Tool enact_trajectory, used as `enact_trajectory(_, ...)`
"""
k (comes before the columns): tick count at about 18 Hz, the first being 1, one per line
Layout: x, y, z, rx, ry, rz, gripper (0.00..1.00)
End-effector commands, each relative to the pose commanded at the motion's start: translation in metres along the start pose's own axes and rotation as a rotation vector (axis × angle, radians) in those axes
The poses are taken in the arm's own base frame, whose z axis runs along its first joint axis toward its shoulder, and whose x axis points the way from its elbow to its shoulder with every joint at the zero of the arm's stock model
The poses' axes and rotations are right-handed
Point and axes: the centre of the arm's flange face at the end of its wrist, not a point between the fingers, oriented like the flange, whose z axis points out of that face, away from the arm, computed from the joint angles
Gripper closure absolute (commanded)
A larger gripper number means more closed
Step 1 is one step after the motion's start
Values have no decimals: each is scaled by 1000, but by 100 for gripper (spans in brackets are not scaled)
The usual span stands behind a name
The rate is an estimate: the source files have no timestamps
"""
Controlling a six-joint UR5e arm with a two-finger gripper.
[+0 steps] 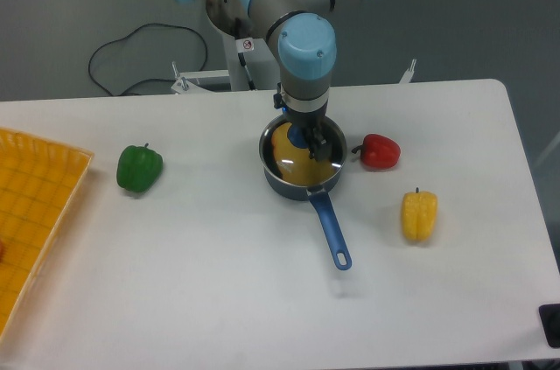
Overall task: Close the pot lid
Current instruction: 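Open the gripper and lift it away from the lid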
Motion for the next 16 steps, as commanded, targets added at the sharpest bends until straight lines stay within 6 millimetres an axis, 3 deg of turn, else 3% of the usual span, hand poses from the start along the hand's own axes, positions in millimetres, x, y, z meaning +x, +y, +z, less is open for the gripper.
enact_trajectory(3, -15, 4, -30, 6, -61, -12, 0)
enact_trajectory(8, -29, 15, -41, 10, -91, -29, 0)
enact_trajectory(14, -75, 29, -78, 9, -179, -54, 0)
enact_trajectory(16, -92, 52, -84, 9, -195, -90, 0)
